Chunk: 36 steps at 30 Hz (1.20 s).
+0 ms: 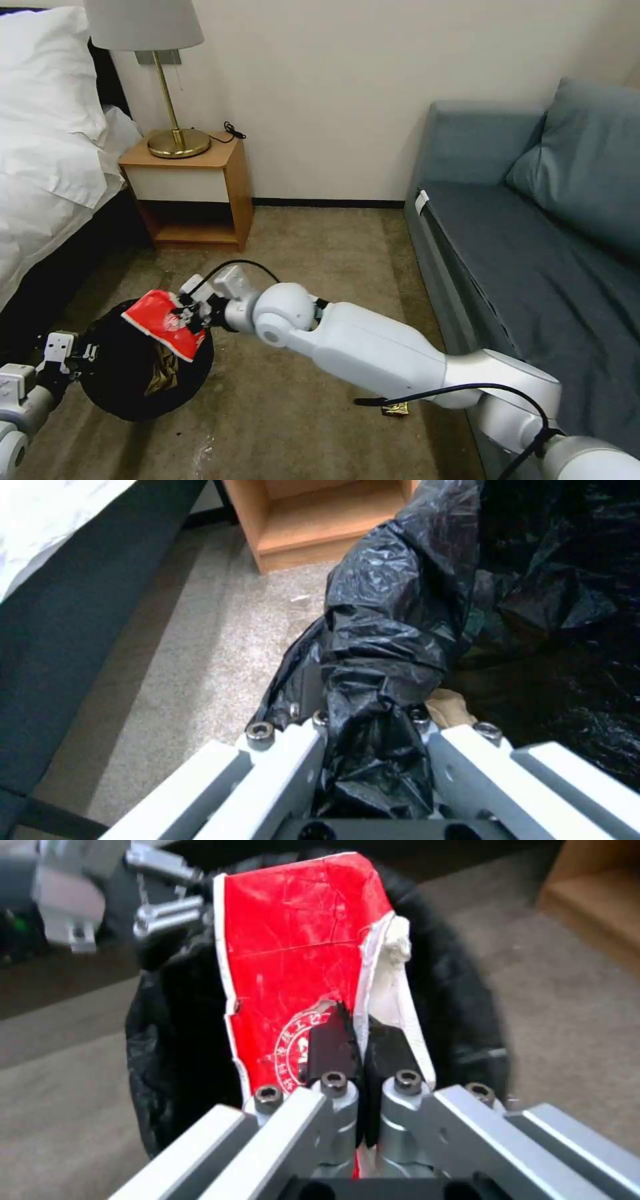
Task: Pick up the trash bin, then pick up the garbage on the floor and place it into the trash bin.
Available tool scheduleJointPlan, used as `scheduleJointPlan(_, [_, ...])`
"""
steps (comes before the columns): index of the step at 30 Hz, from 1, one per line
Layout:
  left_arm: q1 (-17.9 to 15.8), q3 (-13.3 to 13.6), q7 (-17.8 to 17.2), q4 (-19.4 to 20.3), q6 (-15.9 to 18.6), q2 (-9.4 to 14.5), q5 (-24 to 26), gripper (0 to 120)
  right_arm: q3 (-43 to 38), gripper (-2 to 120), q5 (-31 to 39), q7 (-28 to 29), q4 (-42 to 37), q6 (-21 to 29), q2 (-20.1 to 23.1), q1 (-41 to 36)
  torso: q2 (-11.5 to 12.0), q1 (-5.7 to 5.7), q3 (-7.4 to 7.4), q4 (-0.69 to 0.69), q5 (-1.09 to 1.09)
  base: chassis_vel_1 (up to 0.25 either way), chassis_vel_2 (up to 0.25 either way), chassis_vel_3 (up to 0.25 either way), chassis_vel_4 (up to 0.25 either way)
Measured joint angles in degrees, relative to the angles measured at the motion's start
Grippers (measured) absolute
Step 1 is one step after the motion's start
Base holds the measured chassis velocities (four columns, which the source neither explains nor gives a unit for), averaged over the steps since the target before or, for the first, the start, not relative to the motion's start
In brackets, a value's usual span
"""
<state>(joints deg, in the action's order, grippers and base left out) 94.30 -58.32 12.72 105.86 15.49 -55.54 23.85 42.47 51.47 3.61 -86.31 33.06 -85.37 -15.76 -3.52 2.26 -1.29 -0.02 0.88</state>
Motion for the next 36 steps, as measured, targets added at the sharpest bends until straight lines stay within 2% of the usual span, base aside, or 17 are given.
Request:
scheduleJointPlan(6, [0.4,-0.1,0.2,0.1,-0.2,-0.6,0.0,2,0.9,0,-2.9,2.0,6.0,-2.7,-5.0,-1.6,0.0,0.0,0.0,0.01,0.0,0.0,0.0,0.0,0.0])
scheduleJointPlan(8, [0.6,-0.2,0.4,0.1,-0.3,-0.6,0.0,2,1.1,4,-3.0,3.5,7.0,-3.1,-6.0,-1.9,0.0,0.0,0.0,0.01,0.01,0.0,0.0,0.0,0.0])
scheduleJointPlan(10, [0.8,-0.8,0.6,0.0,-0.5,-0.6,0.0,2,1.5,14,-2.8,4.8,7.9,-3.2,-6.5,-2.1,0.0,0.0,0.0,0.01,0.0,0.0,0.0,0.0,0.0])
scheduleJointPlan(11, [0.8,-0.8,0.6,0.0,-0.5,-0.6,0.0,2,1.5,14,-2.8,4.8,7.9,-3.2,-6.5,-2.1,0.0,0.0,0.0,0.01,0.0,0.0,0.0,0.0,0.0])
scheduleJointPlan(12, [0.9,-1.0,0.7,-0.1,-0.6,-0.5,0.2,2,1.7,20,-2.8,5.0,7.9,-3.3,-6.5,-2.3,0.0,0.0,0.0,0.0,0.0,0.0,0.0,0.0,0.0])
scheduleJointPlan(14, [1.0,-1.1,0.8,-0.1,-0.6,-0.4,0.3,2,1.8,24,-2.8,5.0,7.9,-3.3,-6.4,-2.4,0.0,0.0,0.0,0.01,-0.01,0.0,0.0,0.0,0.0])
scheduleJointPlan(16, [1.0,-1.3,0.8,-0.1,-0.6,-0.5,0.4,2,1.9,36,-2.6,5.0,7.4,-3.0,-5.6,-2.7,0.0,0.0,0.0,0.0,-0.01,0.0,0.0,0.0,0.0])
scheduleJointPlan(20, [1.0,-1.2,0.9,0.0,-0.7,-0.8,0.3,2,1.7,46,-2.4,5.0,6.6,-2.4,-4.9,-2.9,0.0,0.0,0.0,0.0,-0.01,0.0,0.0,0.0,0.0])
scheduleJointPlan(22, [1.2,-1.1,1.0,-0.2,-0.9,-1.0,0.1,2,0.7,59,-2.3,5.3,5.7,-2.0,-3.6,-2.6,0.0,0.0,0.0,0.01,-0.01,0.0,0.0,0.0,0.0])
scheduleJointPlan(23, [1.2,-1.1,1.0,-0.2,-0.9,-1.0,0.1,2,0.7,59,-2.3,5.3,5.7,-2.0,-3.6,-2.6,0.0,0.0,0.0,0.01,-0.01,0.0,0.0,0.0,0.0])
scheduleJointPlan(25, [1.4,-1.3,1.2,-0.5,-1.2,-0.9,0.1,2,-0.5,69,-2.2,5.8,5.5,-1.8,-1.2,-1.9,0.0,0.0,0.0,0.01,-0.01,0.0,0.0,0.0,0.0])
scheduleJointPlan(26, [1.4,-1.3,1.2,-0.5,-1.2,-0.9,0.1,2,-0.5,69,-2.2,5.8,5.5,-1.8,-1.2,-1.9,0.0,0.0,0.0,0.01,-0.01,0.0,0.0,0.0,0.0])
scheduleJointPlan(27, [1.6,-1.5,1.4,-0.6,-1.3,-0.8,0.2,2,-1.1,76,-2.2,6.1,5.3,-1.5,0.5,-1.6,0.0,0.0,0.0,0.0,-0.02,0.0,0.0,0.0,0.0])
scheduleJointPlan(28, [1.6,-1.5,1.4,-0.6,-1.3,-0.8,0.2,2,-1.1,76,-2.2,6.1,5.3,-1.5,0.5,-1.6,0.0,0.0,0.0,0.0,-0.02,0.0,0.0,0.0,0.0])
scheduleJointPlan(30, [1.9,-1.8,1.6,-1.2,-1.8,-1.0,0.2,2,-2.8,89,-2.6,6.3,5.7,-0.7,4.1,-2.0,0.0,0.0,0.0,-0.02,-0.03,0.0,0.0,0.0,0.0])
scheduleJointPlan(34, [2.4,-1.8,1.9,-1.5,-2.1,-1.3,0.0,2,-4.3,97,-4.2,6.1,6.9,-0.5,6.5,-3.7,0.0,0.0,0.0,0.0,-0.02,0.0,0.0,0.0,0.0])
scheduleJointPlan(36, [2.8,-1.8,2.3,-1.8,-2.3,-1.3,0.0,2,-7.5,99,-7.1,5.9,10.1,-0.2,8.2,-7.0,0.0,0.0,0.0,0.0,-0.03,0.0,0.0,0.0,0.0])
